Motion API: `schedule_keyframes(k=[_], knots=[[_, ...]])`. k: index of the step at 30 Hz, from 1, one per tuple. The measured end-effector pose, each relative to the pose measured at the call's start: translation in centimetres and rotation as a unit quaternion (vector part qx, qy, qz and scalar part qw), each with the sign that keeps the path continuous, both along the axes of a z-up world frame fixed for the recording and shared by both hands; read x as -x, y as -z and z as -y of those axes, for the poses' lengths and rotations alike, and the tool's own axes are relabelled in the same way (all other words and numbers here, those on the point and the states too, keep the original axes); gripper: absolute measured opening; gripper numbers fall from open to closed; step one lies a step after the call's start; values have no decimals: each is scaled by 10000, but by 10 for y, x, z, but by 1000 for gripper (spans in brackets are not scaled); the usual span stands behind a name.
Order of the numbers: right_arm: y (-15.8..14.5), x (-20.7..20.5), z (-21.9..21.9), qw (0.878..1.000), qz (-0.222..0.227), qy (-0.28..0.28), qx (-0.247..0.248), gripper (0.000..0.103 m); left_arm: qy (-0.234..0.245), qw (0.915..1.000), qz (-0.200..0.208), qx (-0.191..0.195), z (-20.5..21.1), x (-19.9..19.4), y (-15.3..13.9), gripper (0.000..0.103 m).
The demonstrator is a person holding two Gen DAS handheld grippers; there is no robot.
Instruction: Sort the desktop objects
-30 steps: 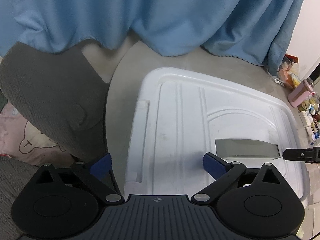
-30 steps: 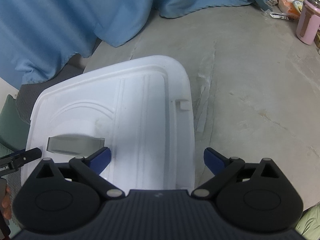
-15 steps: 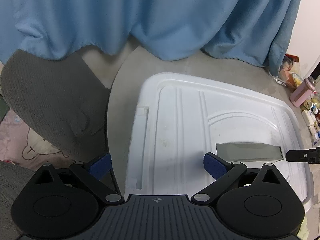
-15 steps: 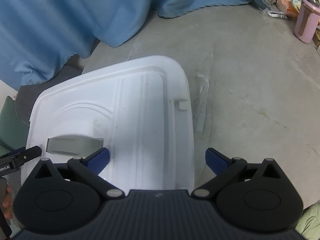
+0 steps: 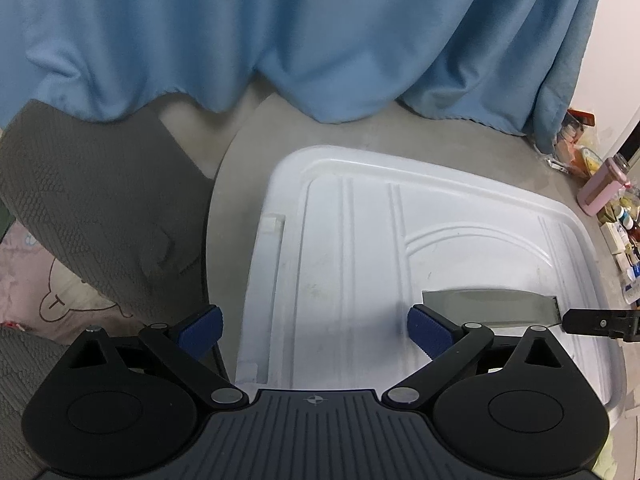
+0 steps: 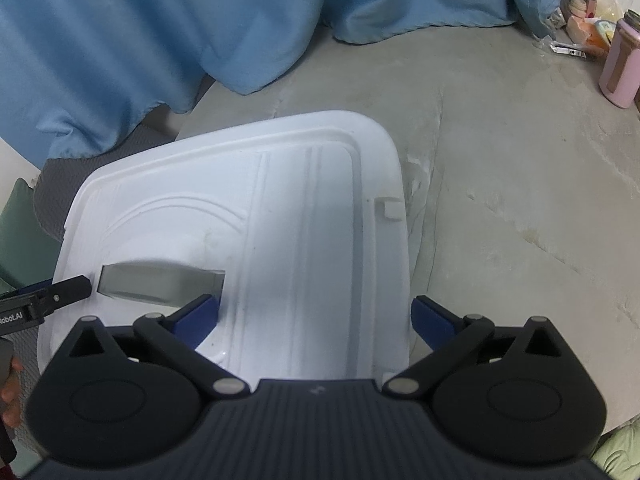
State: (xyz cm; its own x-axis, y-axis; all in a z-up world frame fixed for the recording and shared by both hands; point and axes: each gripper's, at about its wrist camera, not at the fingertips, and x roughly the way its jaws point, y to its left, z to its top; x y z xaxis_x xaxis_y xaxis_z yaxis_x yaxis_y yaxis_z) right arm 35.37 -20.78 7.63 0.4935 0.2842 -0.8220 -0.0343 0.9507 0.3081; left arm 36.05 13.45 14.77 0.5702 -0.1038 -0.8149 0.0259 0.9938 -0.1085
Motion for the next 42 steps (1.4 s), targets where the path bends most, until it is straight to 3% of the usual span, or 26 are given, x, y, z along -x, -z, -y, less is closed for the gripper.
schedule_keyframes(k=[8,14,19,26,32,42], knots=[[0,1,0,9999,21,71,-76,102,3,10000,41,-48,1,2,1,101],[-12,12,-6,9993,347,85,58,102,-110,9998,170,-93,3,10,-3,100],[-29,41,-17,9964,758,18,369,102,-107,9960,823,-319,10,39,-20,100],[-38,113,-42,9884,1327,51,741,102,-119,9871,1540,-413,15,108,-31,100],[-15,174,-58,9806,1650,167,1044,102,107,9819,1789,-608,28,173,-12,100],[63,234,-83,9720,2033,370,1121,102,4,9800,1942,-435,33,236,64,100]])
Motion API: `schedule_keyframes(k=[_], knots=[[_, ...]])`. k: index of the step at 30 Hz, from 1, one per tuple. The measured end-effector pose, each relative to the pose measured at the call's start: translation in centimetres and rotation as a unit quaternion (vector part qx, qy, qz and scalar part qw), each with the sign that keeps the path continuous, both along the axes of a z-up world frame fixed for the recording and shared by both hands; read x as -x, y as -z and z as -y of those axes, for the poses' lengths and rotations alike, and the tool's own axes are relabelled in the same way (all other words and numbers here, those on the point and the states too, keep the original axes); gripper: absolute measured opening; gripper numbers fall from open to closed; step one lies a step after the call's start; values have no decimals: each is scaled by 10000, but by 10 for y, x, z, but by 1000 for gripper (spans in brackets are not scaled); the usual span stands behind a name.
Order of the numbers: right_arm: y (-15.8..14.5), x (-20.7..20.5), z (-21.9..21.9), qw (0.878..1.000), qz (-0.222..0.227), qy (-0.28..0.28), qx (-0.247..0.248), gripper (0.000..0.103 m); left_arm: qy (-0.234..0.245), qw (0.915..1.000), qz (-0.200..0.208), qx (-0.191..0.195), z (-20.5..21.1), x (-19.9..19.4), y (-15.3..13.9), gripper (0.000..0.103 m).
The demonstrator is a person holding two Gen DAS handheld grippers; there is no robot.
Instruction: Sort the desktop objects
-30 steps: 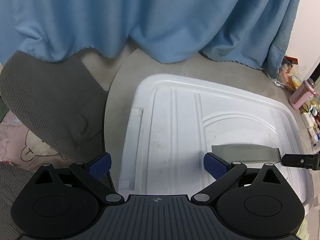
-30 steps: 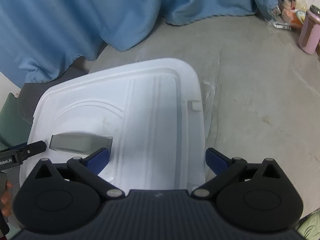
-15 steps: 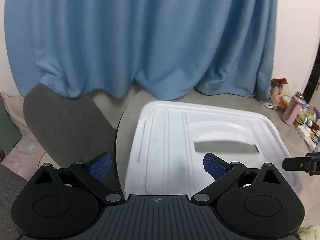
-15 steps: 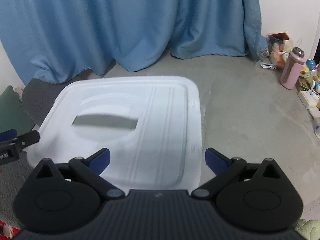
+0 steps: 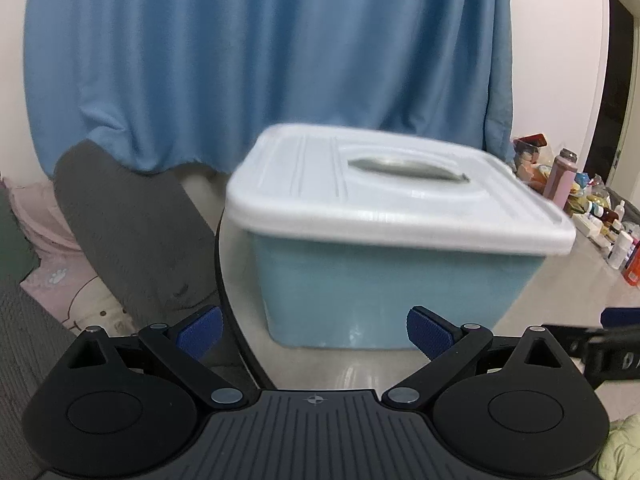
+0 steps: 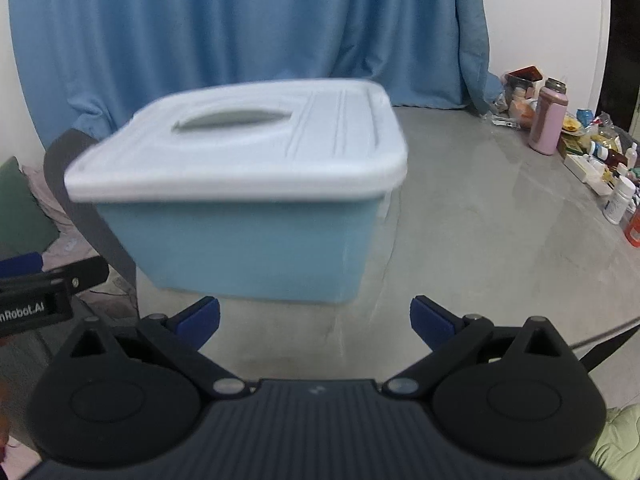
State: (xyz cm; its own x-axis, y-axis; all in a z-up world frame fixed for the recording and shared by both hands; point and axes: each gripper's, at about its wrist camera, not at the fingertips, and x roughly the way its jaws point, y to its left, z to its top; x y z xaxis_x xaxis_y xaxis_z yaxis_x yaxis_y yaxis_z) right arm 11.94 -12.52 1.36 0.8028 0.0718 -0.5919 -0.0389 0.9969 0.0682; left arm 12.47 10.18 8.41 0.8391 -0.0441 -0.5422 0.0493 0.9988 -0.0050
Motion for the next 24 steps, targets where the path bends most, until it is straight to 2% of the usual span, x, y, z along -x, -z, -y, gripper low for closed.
schedule_keyframes(k=[7,13,17,24], knots=[[37,18,-14,9996,281,-34,13,102,-239,9994,229,-77,-4,24,41,100],[57,27,-16,9994,351,-27,-40,102,-121,9994,244,-207,-1,37,65,100],[64,32,-14,9991,410,33,-107,102,-96,9992,236,-293,2,42,74,100],[66,34,-12,9986,496,97,-142,102,-123,9993,255,-230,5,39,77,100]])
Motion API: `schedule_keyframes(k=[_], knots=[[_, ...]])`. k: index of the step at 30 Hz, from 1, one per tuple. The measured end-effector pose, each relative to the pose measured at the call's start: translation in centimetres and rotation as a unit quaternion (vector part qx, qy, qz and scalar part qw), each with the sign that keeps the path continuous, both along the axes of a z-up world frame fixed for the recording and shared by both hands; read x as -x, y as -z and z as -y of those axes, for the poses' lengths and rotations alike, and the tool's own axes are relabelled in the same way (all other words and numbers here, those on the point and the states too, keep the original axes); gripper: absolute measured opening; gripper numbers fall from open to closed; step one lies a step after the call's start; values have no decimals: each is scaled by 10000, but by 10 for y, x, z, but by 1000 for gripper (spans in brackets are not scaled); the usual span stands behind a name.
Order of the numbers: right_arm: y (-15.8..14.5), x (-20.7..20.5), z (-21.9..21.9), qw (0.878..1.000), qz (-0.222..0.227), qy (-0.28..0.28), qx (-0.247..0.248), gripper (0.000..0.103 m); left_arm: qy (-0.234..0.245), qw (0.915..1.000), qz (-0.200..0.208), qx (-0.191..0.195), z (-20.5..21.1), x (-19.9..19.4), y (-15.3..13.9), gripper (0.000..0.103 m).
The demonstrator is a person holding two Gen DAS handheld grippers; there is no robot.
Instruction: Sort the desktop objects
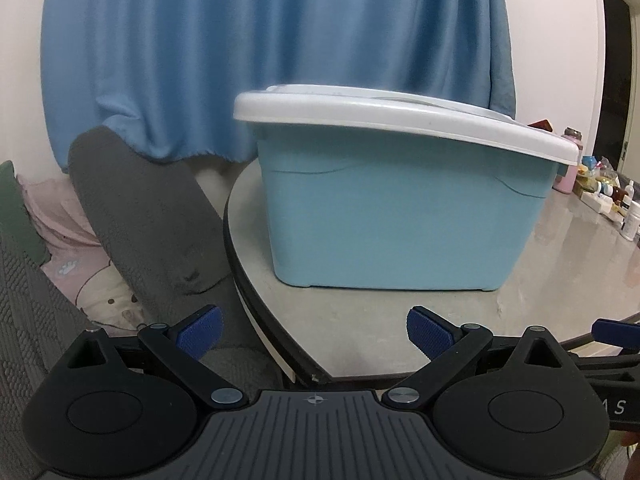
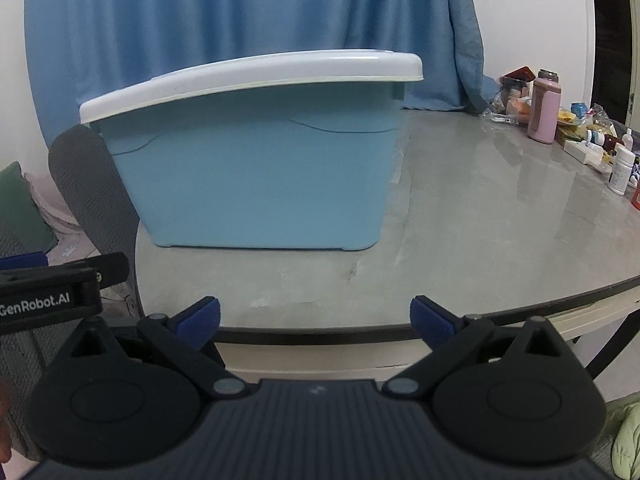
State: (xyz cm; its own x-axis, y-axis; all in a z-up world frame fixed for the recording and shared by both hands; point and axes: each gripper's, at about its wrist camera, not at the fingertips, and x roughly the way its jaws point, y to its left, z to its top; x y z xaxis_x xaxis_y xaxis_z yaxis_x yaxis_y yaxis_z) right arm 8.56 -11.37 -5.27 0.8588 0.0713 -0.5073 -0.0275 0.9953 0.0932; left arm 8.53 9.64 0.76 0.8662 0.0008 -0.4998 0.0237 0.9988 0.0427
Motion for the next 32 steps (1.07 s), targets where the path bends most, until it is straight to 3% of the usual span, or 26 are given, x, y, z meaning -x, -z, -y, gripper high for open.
schedule_keyframes(k=[11,32], knots=[[-2,-3,-2,10000,84,21,12,102,-14,9999,-21,136,3,-8,-1,100],[-2,-8,-1,10000,-8,54,-61,102,92,9999,-91,-42,8,-16,3,97]])
